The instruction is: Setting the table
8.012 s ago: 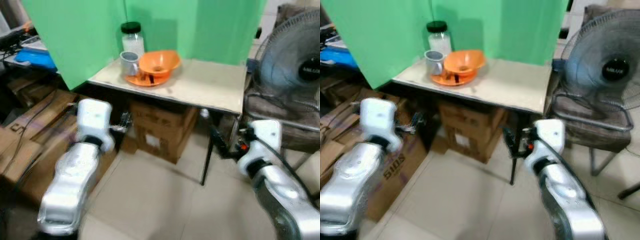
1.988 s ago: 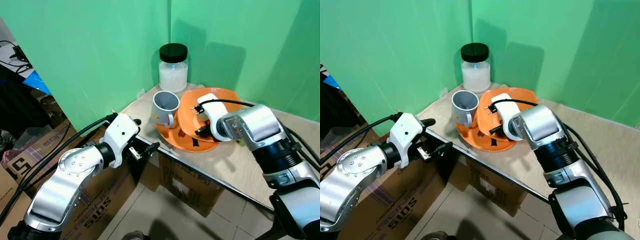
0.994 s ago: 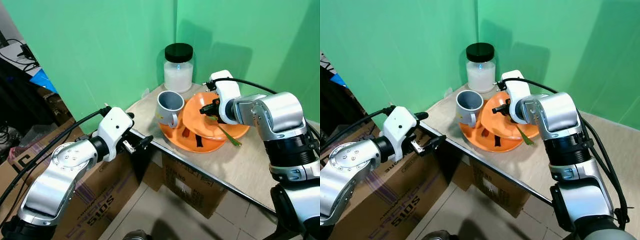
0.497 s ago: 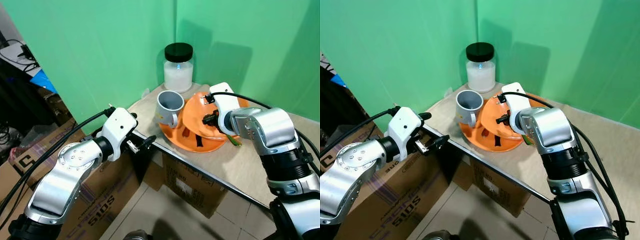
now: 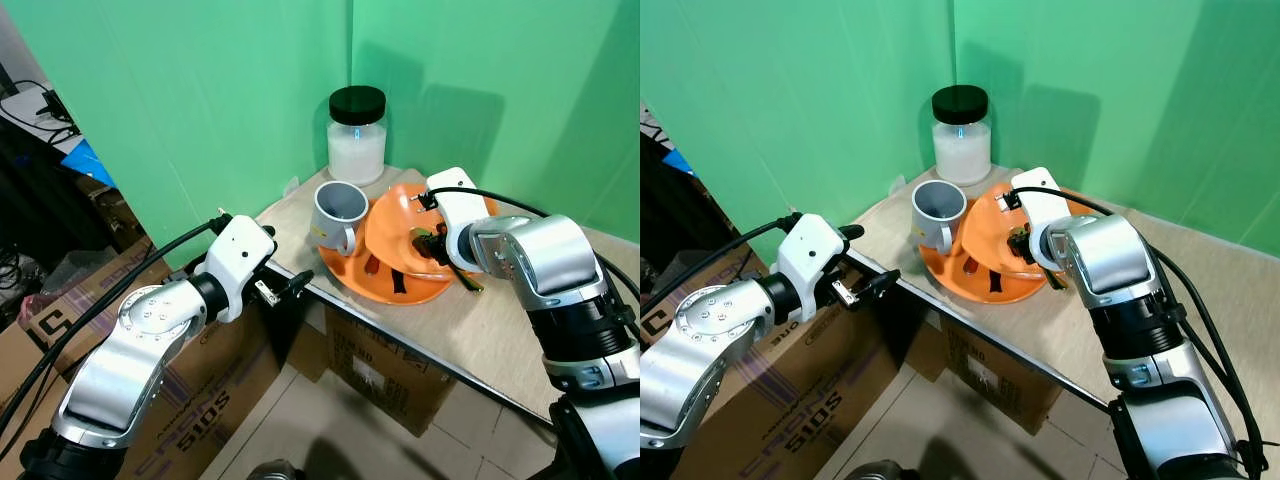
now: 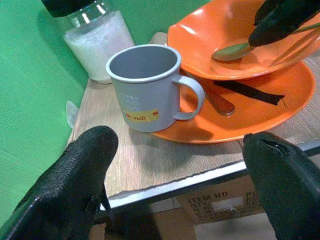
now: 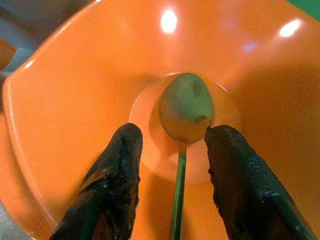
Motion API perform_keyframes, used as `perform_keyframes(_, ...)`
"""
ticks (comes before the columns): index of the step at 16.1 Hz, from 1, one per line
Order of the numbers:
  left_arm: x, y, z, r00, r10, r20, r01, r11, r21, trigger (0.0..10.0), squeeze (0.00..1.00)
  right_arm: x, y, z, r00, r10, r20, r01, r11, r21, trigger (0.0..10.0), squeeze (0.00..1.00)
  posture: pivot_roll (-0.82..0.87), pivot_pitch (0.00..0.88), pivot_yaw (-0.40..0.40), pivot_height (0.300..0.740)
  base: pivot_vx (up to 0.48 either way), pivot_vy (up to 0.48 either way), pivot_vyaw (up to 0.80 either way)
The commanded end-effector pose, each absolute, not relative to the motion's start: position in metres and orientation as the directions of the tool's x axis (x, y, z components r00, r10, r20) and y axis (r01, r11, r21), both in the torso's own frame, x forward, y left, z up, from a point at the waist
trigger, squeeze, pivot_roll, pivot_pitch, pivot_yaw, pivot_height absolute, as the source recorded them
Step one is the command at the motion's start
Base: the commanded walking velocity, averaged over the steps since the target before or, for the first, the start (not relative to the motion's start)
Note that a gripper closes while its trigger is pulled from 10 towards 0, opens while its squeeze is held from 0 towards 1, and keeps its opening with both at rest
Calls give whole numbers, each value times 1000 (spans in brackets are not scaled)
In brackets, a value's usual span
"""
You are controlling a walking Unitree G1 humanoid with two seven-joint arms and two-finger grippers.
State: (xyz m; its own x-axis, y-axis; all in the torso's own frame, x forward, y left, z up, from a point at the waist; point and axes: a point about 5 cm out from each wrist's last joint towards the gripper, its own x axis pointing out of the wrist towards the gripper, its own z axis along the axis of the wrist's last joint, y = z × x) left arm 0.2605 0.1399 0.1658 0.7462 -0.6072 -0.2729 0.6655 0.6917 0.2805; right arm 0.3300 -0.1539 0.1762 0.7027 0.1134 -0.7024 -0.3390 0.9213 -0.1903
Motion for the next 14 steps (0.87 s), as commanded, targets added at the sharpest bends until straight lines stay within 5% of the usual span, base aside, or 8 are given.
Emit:
perform_keyframes(1, 262, 139, 168, 750, -604, -270, 661, 689, 297, 10000, 0, 333, -152, 180, 714, 110, -691, -343, 916, -209, 10000, 1000, 67, 0, 117, 740, 0, 0, 0)
perform_keyframes(7, 262, 139, 167, 752, -602, -268, 659, 691, 296, 10000, 0, 334, -157, 172, 679, 57, -732, -355, 899, -258, 10000, 1000, 66, 0, 110, 740, 0, 0, 0)
perform_keyframes(8, 262, 139, 167, 752, -602, -268, 659, 691, 296, 10000, 0, 334, -158, 170, 663, 55, -747, -361, 897, -254, 10000, 733, 66, 0, 109, 740, 0, 0, 0)
perform_keyframes(9, 263, 139, 167, 753, -602, -267, 658, 692, 296, 10000, 0, 334, -158, 166, 644, 54, -763, -358, 903, -238, 10000, 0, 65, 0, 108, 740, 0, 0, 0)
perform_keyframes(10, 263, 139, 168, 753, -602, -266, 659, 692, 296, 10000, 0, 334, -158, 165, 638, 51, -769, -348, 909, -228, 10000, 0, 66, 0, 107, 740, 0, 0, 0)
perform_keyframes(13, 261, 138, 168, 740, -618, -266, 673, 680, 290, 10000, 0, 337, -160, 161, 625, 44, -779, -333, 918, -216, 157, 0, 66, 0, 107, 740, 0, 0, 0)
perform_keyframes(14, 259, 136, 168, 725, -634, -270, 689, 667, 282, 10000, 0, 339, -161, 162, 624, 44, -780, -333, 918, -214, 0, 0, 68, 0, 102, 740, 0, 0, 0)
